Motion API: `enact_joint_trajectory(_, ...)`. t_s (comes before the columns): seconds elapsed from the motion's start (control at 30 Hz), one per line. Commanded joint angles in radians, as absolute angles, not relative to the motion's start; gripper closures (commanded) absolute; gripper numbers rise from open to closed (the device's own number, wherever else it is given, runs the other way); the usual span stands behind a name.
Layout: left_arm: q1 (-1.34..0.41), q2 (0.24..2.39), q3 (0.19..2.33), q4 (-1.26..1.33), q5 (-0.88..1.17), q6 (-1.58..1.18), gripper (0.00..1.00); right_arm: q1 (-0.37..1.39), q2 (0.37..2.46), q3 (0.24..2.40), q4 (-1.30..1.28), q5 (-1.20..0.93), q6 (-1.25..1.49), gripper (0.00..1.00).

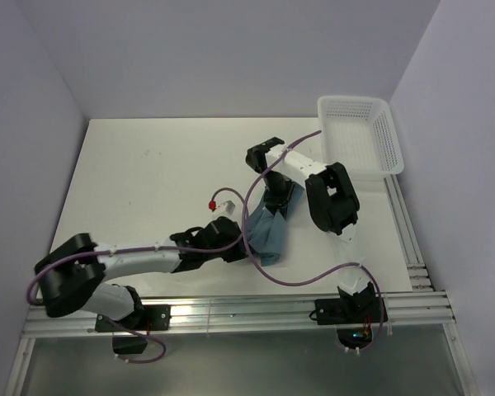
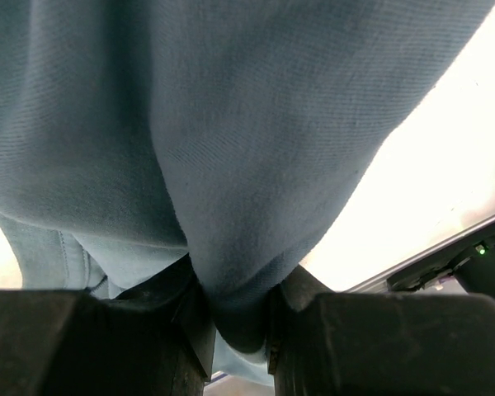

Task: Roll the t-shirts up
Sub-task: Roll the tshirt

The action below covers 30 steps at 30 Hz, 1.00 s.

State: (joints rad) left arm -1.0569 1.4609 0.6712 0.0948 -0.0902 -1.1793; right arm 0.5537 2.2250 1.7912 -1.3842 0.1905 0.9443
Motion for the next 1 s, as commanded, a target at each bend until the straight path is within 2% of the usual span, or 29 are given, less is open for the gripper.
enact_joint_trajectory(0.0, -1.065, 1.266, 0.638, -0.053, -0.195, -1.213, 0.89, 0.560, 2.186, 1.758, -1.445, 0.198, 0.950, 1.00)
enact_joint_trajectory(0.07, -1.057, 1.160, 0.620, -0.115, -0.210, -1.213, 0.83, 0.560, 2.171, 1.717, -1.445, 0.212, 0.943, 1.00)
enact_joint_trajectory(0.23, -0.982, 1.054, 0.609, -0.170, -0.215, -1.194, 0.83, 0.560, 2.109, 1.605, -1.447, 0.235, 0.942, 1.00)
enact_joint_trajectory(0.73, -0.927, 1.049, 0.660, -0.207, -0.163, -1.129, 0.85, 0.561, 1.997, 1.378, -1.447, 0.379, 0.946, 1.00)
enact_joint_trajectory(0.97, -0.922, 1.089, 0.661, -0.121, -0.072, -1.092, 0.84, 0.563, 2.042, 1.339, -1.447, 0.449, 0.983, 1.00)
